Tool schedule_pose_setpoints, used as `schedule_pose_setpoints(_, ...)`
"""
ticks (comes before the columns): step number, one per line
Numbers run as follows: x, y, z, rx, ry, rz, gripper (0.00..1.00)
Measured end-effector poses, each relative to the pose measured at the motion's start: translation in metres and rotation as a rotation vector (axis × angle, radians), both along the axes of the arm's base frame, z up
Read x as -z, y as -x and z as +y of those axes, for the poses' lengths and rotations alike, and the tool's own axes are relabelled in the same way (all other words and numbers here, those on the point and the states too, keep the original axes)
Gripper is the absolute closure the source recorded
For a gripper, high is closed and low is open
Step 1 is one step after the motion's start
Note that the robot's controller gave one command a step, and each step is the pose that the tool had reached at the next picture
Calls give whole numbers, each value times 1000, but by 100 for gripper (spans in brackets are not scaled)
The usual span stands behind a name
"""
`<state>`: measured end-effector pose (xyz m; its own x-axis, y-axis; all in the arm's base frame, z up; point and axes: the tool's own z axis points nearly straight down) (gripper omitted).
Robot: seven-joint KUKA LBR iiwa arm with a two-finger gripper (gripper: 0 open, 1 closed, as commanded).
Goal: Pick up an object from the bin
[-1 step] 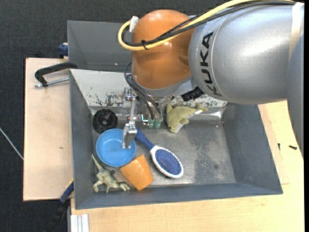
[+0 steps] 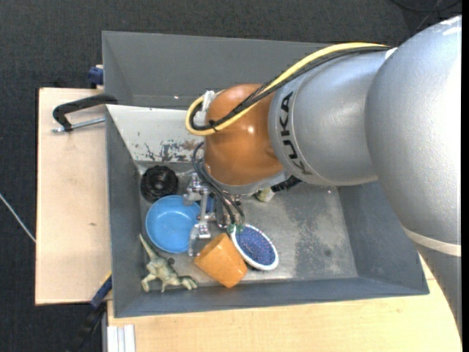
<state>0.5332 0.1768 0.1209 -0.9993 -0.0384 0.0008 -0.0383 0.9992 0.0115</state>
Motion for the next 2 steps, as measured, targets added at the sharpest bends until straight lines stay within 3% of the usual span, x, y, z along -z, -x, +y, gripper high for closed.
schedule_pose_setpoints(1,42,13,32,233,29,-9,0)
schedule_pose_setpoints(2,44,20,40,234,19,9,100)
